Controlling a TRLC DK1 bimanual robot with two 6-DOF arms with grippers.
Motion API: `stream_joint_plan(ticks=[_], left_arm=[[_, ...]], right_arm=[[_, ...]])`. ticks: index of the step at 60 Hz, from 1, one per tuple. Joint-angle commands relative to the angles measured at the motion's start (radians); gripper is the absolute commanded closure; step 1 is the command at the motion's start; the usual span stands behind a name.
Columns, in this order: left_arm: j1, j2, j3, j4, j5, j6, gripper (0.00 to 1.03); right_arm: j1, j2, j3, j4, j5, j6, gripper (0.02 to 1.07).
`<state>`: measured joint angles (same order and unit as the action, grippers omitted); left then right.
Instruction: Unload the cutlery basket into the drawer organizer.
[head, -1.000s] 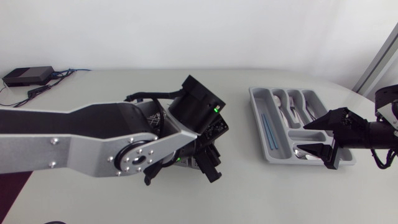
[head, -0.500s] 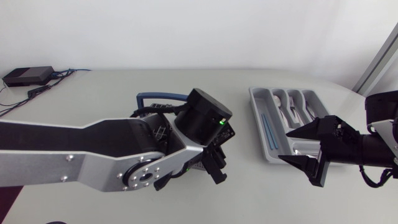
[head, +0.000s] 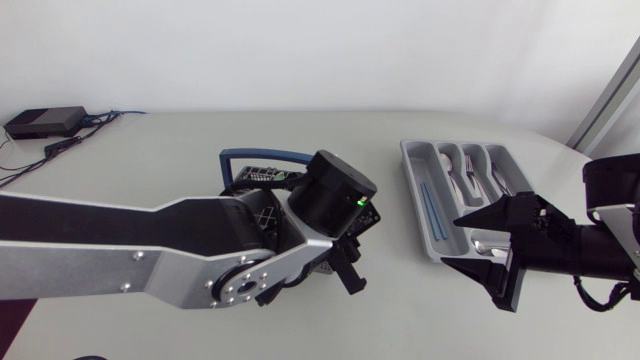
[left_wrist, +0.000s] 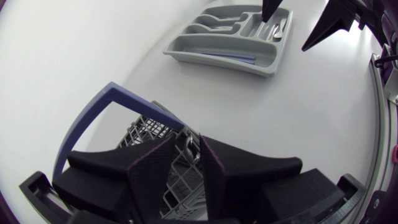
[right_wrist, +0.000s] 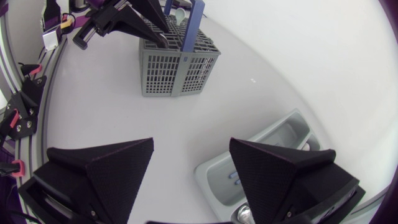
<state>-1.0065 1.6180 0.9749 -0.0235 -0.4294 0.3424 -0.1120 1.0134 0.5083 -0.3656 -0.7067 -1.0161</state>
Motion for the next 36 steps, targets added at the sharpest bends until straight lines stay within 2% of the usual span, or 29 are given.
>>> stream_joint_plan(ticks=[1,19,36], left_arm=[[-0.004,0.023,-0.028,0.011,-0.014,0.020,0.85],[0.002,0.019,-0.045,0.030,-0.014,0.033,0.91],[0.000,-0.018,-0.064,0.054,-0.014,0.053,0.91]], right_arm=[[0.006,-0.010,-0.024,0.004,0.001,0.030,0.18],[0.066,-0.049,-0.037,0.025,0.007,0.100,0.15],[0.135,-0.095,-0.051,0.053,0.036,0.186,0.14]])
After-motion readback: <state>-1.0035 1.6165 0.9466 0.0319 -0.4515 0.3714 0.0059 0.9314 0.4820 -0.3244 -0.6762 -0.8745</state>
